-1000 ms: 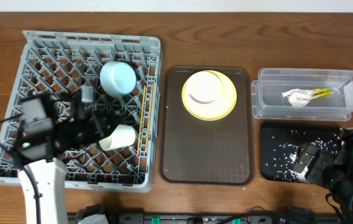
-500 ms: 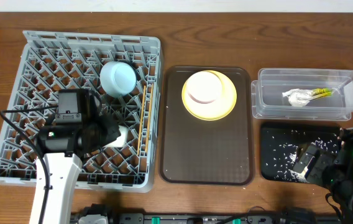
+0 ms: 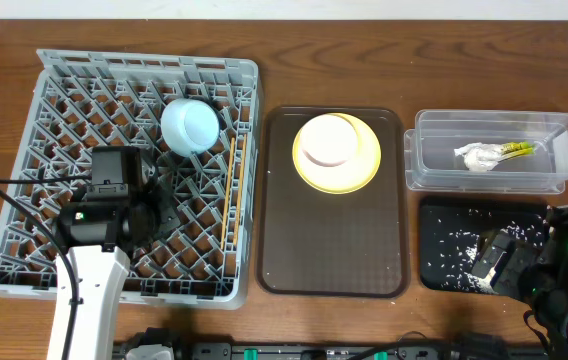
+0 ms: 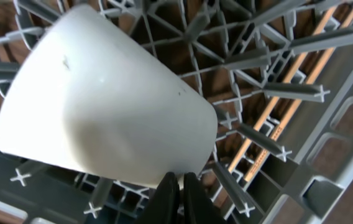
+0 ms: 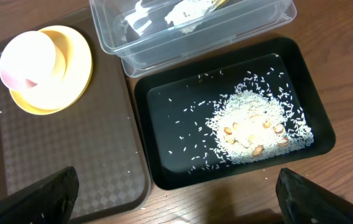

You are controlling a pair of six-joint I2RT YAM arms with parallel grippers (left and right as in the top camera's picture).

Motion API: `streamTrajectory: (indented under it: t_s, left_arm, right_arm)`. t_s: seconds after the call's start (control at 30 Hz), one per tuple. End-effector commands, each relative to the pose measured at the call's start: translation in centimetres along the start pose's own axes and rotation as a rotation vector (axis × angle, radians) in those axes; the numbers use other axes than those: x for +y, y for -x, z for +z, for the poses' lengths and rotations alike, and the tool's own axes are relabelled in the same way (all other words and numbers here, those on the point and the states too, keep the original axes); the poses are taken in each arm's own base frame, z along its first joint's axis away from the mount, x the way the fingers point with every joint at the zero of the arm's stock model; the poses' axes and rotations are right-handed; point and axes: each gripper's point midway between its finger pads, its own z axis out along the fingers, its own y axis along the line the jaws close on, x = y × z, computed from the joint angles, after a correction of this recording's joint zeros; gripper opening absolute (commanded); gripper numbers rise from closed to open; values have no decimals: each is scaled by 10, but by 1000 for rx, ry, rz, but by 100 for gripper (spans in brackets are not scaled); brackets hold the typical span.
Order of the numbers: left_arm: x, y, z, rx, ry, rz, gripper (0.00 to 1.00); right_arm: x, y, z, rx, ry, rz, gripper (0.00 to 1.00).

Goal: Sort waste into correct bins and load items into the dishwasher

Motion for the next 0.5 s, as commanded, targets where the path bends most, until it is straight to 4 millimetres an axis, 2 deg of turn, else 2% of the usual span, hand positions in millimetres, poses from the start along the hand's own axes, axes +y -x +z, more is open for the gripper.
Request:
streamTrajectory:
  t_s: [0.0,0.23,0.33,0.47]
  left_arm:
    - [0,22,-20,-93,10,-16,8]
    - [6,50,-59,-255,39,-30,14]
    - [16,54,-59,-278,101,-39,13]
    - [24,54,-45,-232,131,-85,9]
  right_arm:
    - [0,1,-1,-4,-1,13,99]
    - [0,1,-1,-4,-1,13,99]
    - [0,1,-1,-4,-2,13,99]
    - [0,1,-1,-4,-1,13,99]
